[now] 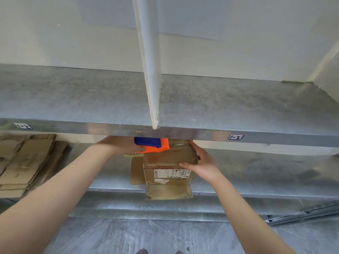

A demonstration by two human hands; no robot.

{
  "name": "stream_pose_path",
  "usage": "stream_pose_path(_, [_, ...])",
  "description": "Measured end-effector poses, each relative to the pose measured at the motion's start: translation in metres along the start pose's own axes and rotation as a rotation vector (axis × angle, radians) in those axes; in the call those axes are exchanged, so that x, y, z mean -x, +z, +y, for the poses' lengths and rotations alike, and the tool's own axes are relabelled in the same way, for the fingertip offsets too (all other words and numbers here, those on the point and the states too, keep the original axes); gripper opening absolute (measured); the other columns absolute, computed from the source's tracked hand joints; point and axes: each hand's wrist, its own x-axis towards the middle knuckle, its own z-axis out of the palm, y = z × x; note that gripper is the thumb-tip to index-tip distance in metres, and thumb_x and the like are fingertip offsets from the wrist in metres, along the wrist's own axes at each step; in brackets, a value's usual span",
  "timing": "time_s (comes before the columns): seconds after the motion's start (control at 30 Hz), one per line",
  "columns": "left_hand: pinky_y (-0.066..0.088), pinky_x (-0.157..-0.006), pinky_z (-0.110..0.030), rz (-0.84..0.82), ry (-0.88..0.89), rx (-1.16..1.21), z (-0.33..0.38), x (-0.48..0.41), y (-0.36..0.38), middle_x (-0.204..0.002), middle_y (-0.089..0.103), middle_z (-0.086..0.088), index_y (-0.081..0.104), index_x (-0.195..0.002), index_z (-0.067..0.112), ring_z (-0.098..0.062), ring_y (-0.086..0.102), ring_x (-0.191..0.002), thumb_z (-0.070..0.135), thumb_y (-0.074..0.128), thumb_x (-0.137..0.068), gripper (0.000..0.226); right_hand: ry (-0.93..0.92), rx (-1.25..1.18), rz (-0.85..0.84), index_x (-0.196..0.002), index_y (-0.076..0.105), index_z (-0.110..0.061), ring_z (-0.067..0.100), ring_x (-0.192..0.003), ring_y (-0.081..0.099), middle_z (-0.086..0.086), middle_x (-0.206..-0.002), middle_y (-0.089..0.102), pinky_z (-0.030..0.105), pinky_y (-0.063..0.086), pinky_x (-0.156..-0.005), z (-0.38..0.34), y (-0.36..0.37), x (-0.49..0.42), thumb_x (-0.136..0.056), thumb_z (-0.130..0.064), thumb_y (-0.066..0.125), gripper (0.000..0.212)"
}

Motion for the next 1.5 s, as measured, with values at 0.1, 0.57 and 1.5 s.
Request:
stream_pose_path(0.1, [0.048, -0.084, -0.02, 0.035, 0.002, -0.095, 0.003, 0.009, -0.001, -0.097, 0.065, 0.024, 0.057, -0.103, 0.053, -0.001, 0.061, -0.092, 0.057, 0.065, -0.079, 0.025, 0.032, -0.027, -0.018, -0.149, 0.026, -0.045, 0.014, -0.133, 0.044, -0.011, -0.148, 0.043, 0.036, 0.038, -0.111, 0.003, -0.001, -0.002, -0.054, -0.063, 0.081, 0.111])
stream_pose_path(0.57, [0.038, -0.086, -0.017, 0.136, 0.051, -0.158, -0.087, 0.058, -0.056, -0.121, 0.058, 0.016, 0.052, -0.129, 0.044, -0.008, 0.054, -0.108, 0.048, 0.076, -0.052, 0.081, 0.137, -0.161, -0.082, -0.147, 0.029, -0.047, 0.015, -0.115, 0.056, -0.009, -0.136, 0.052, 0.02, 0.052, -0.066, -0.01, -0.002, -0.002, -0.073, -0.026, 0.085, 0.095])
stream_pose_path(1.5, [0.04, -0.082, -0.02, 0.191, 0.115, -0.17, -0.113, 0.029, -0.054, -0.116, 0.058, 0.017, 0.055, -0.121, 0.042, -0.007, 0.054, -0.105, 0.025, 0.083, -0.069, 0.062, 0.17, -0.291, -0.046, -0.146, 0.034, -0.047, 0.007, -0.103, 0.062, -0.01, -0.127, 0.061, 0.022, 0.051, -0.07, -0.017, 0.007, 0.006, -0.073, -0.015, 0.083, 0.093])
